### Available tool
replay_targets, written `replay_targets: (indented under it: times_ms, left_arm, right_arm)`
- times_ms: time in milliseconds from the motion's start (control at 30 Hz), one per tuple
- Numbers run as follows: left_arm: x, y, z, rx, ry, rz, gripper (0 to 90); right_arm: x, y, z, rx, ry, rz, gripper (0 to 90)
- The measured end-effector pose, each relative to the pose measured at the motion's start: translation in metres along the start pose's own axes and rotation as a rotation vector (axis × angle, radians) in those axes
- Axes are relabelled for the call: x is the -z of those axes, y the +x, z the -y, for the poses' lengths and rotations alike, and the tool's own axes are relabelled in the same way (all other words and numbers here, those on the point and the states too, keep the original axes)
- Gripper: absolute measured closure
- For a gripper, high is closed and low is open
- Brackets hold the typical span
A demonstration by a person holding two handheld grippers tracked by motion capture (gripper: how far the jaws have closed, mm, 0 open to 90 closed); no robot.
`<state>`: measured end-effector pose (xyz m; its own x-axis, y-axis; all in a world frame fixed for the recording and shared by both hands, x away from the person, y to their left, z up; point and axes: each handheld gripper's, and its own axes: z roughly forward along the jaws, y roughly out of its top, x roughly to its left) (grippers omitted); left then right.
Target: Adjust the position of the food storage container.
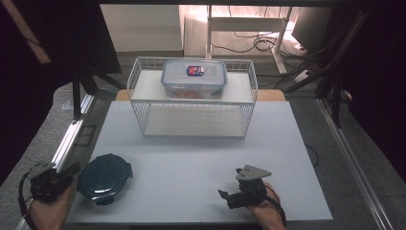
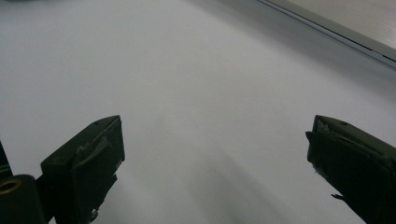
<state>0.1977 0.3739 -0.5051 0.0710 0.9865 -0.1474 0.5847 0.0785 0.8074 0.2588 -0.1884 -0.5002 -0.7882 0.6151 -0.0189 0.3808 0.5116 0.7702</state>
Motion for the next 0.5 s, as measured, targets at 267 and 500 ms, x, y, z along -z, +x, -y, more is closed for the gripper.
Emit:
replay_targets:
  times_ms: [267, 500]
  left_arm:
    - [-0.011, -0.001, 0.004, 0.017, 0.073, -0.012, 90.0]
    - [-0.023, -0.025, 0.002, 0.006, 0.122, 0.066, 90.0]
  right_arm:
    - [-0.002, 0.001, 0.000, 0.005, 0.011, -0.004, 4.1]
    - [-0.005, 0.002, 0.000, 0.009, 0.021, -0.011, 4.1]
